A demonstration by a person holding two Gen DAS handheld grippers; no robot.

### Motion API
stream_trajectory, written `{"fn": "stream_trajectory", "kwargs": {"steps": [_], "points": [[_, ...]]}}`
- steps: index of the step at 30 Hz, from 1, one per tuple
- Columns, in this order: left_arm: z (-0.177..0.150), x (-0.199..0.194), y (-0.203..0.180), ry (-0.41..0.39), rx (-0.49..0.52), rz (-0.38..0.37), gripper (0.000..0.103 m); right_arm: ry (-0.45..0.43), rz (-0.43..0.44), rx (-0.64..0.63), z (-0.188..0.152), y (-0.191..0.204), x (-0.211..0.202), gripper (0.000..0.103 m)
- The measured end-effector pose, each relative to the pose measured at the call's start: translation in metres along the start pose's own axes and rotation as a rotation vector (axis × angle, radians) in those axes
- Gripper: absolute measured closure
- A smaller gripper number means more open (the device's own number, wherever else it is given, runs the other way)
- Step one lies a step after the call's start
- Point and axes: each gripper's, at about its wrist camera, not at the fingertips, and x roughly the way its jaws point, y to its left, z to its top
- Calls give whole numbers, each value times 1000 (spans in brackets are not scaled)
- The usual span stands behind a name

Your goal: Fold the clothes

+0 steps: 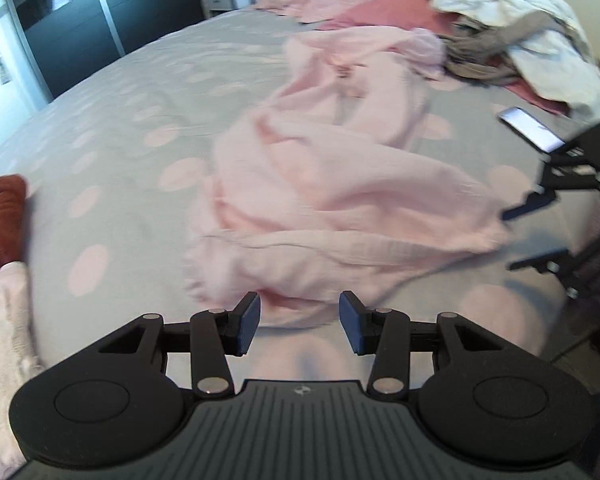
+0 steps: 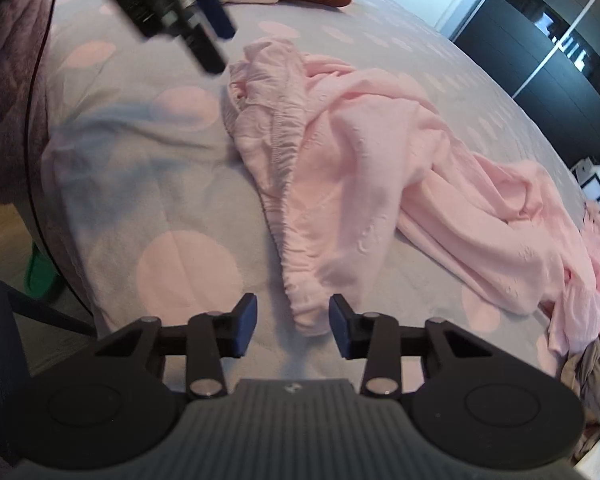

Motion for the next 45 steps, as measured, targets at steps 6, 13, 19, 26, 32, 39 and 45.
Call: {"fn": "stream_trajectory", "kwargs": {"steps": [6,13,19,26,32,39,45], "points": [[-7,27,50,45,-107,36,62,39,-85,-86,2,4,22,90],[-11,34,63,30,-133,-30,62,80,-197,88,9,-59,25,98],[-2,32,53,-13,-135,-137,62,164,-292,233,9,-121,36,98],[10,49,38,-15,-56,-136,71,209,-256,281,-8,-127,45,98],[17,68,29,2,-6,-157,91,165,-250,299,-5,-131,46,98],[31,60,-14,-35,165,-171,99,152,-234,329,-9,-133,46,97],[33,67,-44,-12,216,-197,99,142,-215,336,-10,-131,45,97]]}}
